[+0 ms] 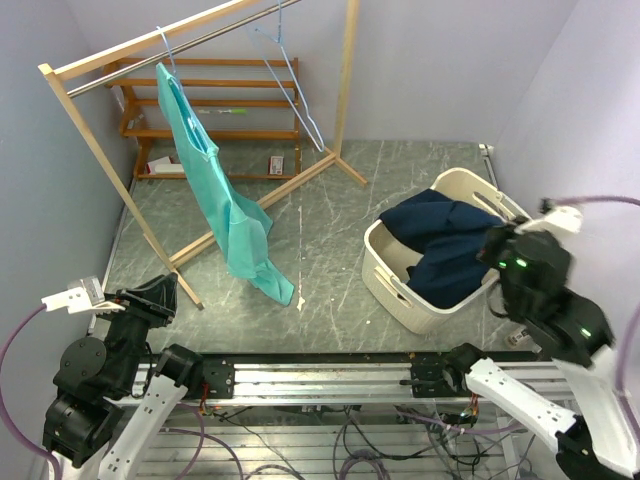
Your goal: Remove the t-shirt from the hanger
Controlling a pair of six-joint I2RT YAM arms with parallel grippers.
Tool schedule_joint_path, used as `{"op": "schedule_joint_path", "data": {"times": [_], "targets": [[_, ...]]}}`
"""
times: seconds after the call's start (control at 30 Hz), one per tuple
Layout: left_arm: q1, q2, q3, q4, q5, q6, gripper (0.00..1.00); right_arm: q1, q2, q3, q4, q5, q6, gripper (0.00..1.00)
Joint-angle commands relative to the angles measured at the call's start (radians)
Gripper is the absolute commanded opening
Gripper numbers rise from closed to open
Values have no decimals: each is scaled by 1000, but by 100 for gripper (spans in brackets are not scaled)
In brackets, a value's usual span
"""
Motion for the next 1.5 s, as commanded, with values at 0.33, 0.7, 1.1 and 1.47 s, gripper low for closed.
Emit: {"op": "schedule_joint_path", "data": {"times": [0.33,0.7,1.1,1.47], "targets": [[-10,-5,13,-4,-21,-12,44,-1,-54,286,-140,73,34,0],[-10,-5,13,-7,-21,-13,44,-1,-142,338,-173,133,28,0],[-10,-5,14,-7,-21,-13,44,3,-90,270,-91,81,-40,0],[-11,0,10,-1,-16,-10,51,6,415,327,-13,-181,-146,23]]}}
